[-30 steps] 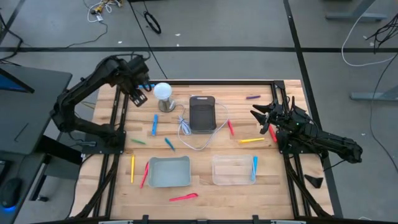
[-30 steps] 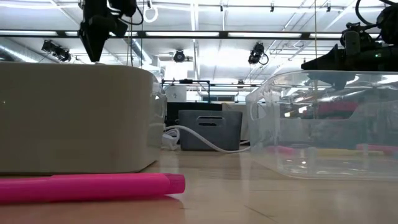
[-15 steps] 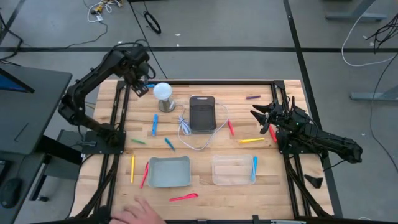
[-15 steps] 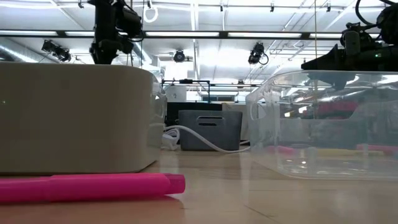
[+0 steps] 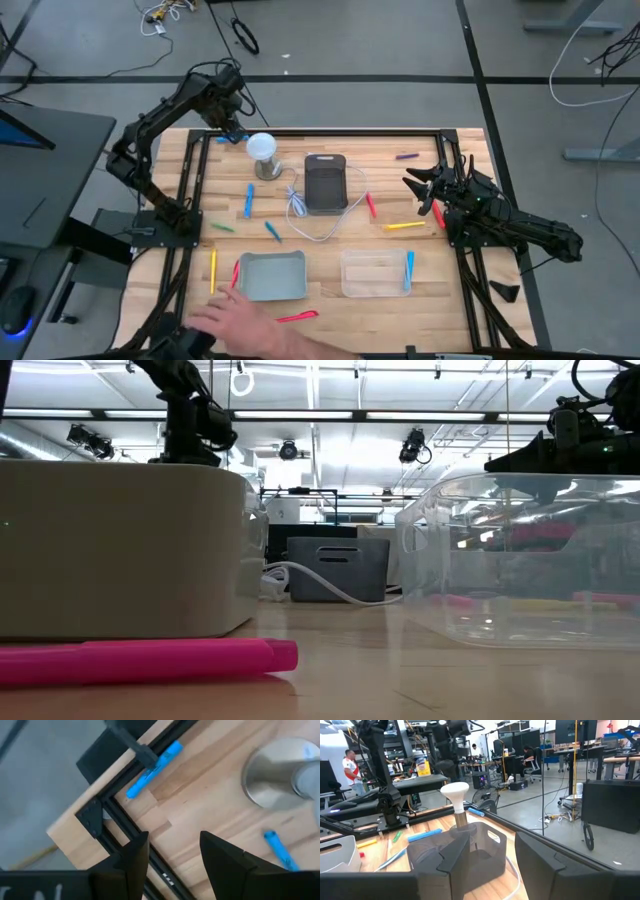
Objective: Pick & Place Markers
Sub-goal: Put the top left blue highlighter pen into the black bin
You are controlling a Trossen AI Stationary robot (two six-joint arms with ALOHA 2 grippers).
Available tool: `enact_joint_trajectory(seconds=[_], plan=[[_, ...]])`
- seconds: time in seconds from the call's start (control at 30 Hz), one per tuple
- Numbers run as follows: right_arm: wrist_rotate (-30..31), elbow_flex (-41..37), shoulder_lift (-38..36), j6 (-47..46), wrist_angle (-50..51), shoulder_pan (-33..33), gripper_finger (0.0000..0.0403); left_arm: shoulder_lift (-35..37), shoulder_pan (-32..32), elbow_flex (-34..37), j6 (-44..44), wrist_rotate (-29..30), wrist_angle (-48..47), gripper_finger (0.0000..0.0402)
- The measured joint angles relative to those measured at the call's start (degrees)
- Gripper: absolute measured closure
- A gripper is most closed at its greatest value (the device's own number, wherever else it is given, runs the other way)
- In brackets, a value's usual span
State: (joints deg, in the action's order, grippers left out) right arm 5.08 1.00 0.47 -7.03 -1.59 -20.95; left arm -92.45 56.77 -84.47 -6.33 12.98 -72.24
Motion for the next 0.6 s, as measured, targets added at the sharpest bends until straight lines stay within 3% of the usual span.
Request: enact_joint_trajectory(seconds=[0.6], plan=[[0.0,0.0,0.0,0.0,0.0,0.0,0.0243,-7.0,5.9,0.0,14.8,-0.4,2.8,0.0218]])
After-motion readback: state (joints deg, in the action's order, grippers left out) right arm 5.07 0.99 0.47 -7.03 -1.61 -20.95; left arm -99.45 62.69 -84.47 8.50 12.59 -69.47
